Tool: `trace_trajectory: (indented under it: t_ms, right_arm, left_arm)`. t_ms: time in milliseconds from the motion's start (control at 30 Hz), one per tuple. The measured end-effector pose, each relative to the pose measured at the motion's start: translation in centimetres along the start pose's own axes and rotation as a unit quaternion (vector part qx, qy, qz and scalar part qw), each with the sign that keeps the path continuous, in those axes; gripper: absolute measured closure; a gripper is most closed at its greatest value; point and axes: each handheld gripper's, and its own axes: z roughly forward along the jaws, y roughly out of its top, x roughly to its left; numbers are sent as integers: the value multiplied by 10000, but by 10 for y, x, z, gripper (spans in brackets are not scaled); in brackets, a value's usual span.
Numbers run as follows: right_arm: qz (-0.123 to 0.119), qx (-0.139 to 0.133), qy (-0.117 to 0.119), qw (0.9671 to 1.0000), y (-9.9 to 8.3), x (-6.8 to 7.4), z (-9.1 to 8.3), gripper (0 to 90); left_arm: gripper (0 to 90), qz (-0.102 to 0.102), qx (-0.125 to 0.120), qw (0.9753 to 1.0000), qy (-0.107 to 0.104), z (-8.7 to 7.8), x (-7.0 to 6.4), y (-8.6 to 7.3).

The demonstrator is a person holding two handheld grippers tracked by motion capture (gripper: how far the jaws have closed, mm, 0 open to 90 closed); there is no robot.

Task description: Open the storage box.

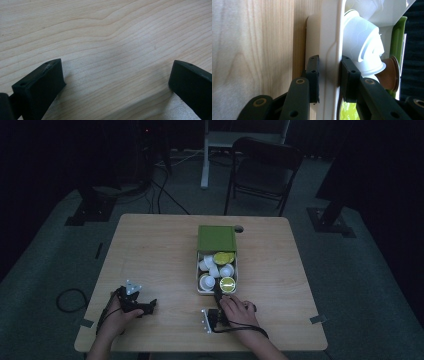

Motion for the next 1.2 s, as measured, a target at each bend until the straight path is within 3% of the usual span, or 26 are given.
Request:
trace_trajectory:
  t_ms: [400,767,967,1133,1200]
  right_arm:
    - [18,-80,150,9999,1,-1,-8,708]
    - [527,-408,330,9972,2,-14,-28,672]
    - [1157,-639,514,9899,-2,-26,-35,622]
    - [1697,-790,381,9816,-7,-39,-38,594]
    - [2026,-830,363,9751,-10,-46,-39,580]
  left_arm:
    - [2,1,0,10000,0,0,0,0]
    - [2,1,1,10000,-1,0,0,0]
    - [2,0,0,10000,0,0,0,0]
    - [2,0,1,10000,0,0,0,0]
    - [2,0,3,10000,0,0,0,0]
